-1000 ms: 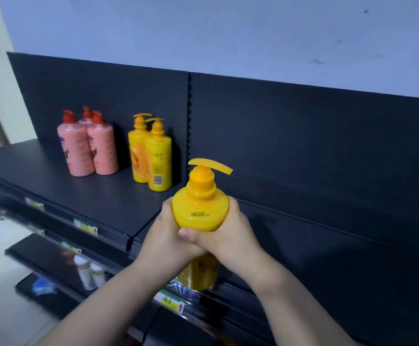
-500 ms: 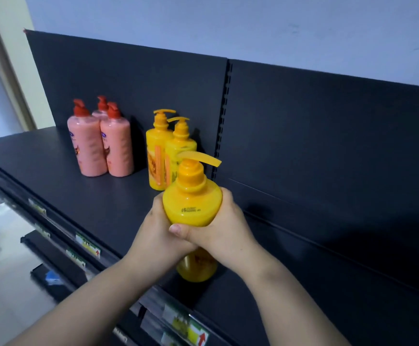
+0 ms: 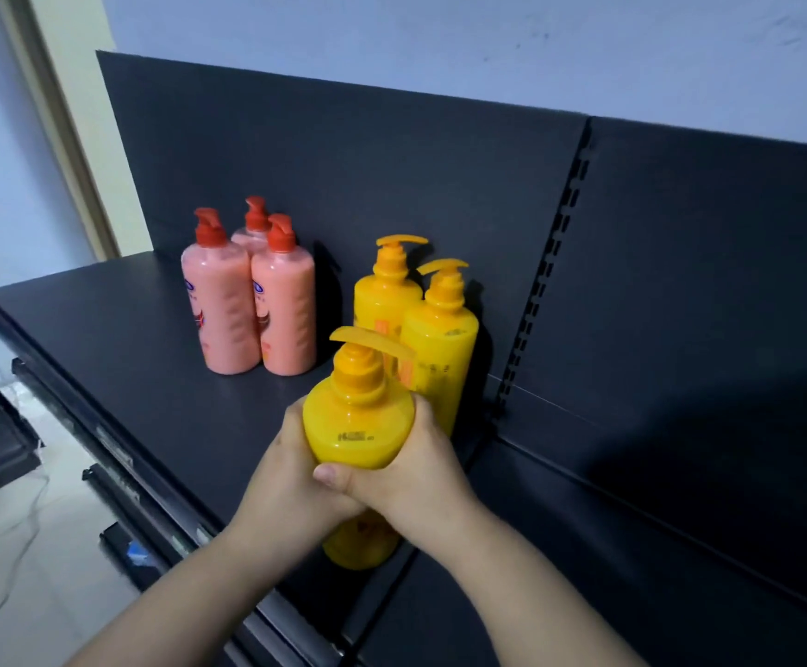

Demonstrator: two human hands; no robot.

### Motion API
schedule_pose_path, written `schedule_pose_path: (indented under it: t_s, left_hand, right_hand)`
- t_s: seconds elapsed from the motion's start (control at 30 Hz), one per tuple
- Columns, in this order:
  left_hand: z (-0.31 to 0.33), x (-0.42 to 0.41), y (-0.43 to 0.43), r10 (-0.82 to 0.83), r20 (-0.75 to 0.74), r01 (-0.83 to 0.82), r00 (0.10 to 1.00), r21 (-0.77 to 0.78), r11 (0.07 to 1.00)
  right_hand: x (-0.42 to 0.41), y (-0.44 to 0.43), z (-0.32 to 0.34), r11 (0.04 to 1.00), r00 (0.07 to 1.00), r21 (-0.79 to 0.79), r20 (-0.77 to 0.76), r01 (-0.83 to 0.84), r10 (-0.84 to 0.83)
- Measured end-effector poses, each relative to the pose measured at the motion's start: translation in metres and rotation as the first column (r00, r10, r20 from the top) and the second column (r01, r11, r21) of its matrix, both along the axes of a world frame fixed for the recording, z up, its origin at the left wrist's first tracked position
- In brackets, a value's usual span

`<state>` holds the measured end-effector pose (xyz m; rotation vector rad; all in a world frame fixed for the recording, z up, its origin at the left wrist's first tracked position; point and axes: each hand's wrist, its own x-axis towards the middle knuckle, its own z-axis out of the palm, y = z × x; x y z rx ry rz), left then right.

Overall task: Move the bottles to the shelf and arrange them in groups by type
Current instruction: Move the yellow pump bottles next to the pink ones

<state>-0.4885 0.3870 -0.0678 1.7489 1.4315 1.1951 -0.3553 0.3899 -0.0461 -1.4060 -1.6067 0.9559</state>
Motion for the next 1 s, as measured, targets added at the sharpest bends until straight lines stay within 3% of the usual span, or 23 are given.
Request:
schedule_pose_path:
  t_s: [0.23, 0.4, 0.6, 0.7, 0.9, 1.0]
  left_hand:
    - [-0.004, -0.028, 0.071, -0.290, -0.018, 0.290, 0.957, 0.032, 0.956]
    - [-0.009, -0.033, 0.096, -0.306, -0.244, 0.320, 0.920, 0.018, 0.947]
    - [-0.013, -0.033, 0.125, -0.389, -0.343, 0.420, 0.855, 0.019, 0.907]
    - [-0.013, -0.035, 0.133, -0.512, -0.267, 0.531, 0.817, 0.001, 0.847]
    - [-0.012, -0.039, 0.148, -0.543, -0.254, 0.553, 0.800, -0.037, 0.832]
    - [-0.017, -0.043, 0.149, -0.494, -0.382, 0.516, 0.781, -0.050, 0.855]
  right_hand:
    - [-0.036, 0.037, -0.015, 0.972, 0.970, 0.022, -0.058, 0.236, -0.234]
    - [-0.043, 0.052, -0.017, 0.916, 0.914, 0.036, -0.090, 0.399, -0.395]
    - [-0.062, 0.056, -0.028, 0.792, 0.793, 0.028, -0.033, 0.610, -0.609]
    - [-0.064, 0.059, -0.030, 0.761, 0.761, 0.014, -0.024, 0.649, -0.649]
    - [-0.069, 0.069, -0.024, 0.759, 0.759, -0.030, 0.058, 0.650, -0.648]
    - [-0.071, 0.072, -0.020, 0.765, 0.766, -0.049, 0.094, 0.642, -0.636]
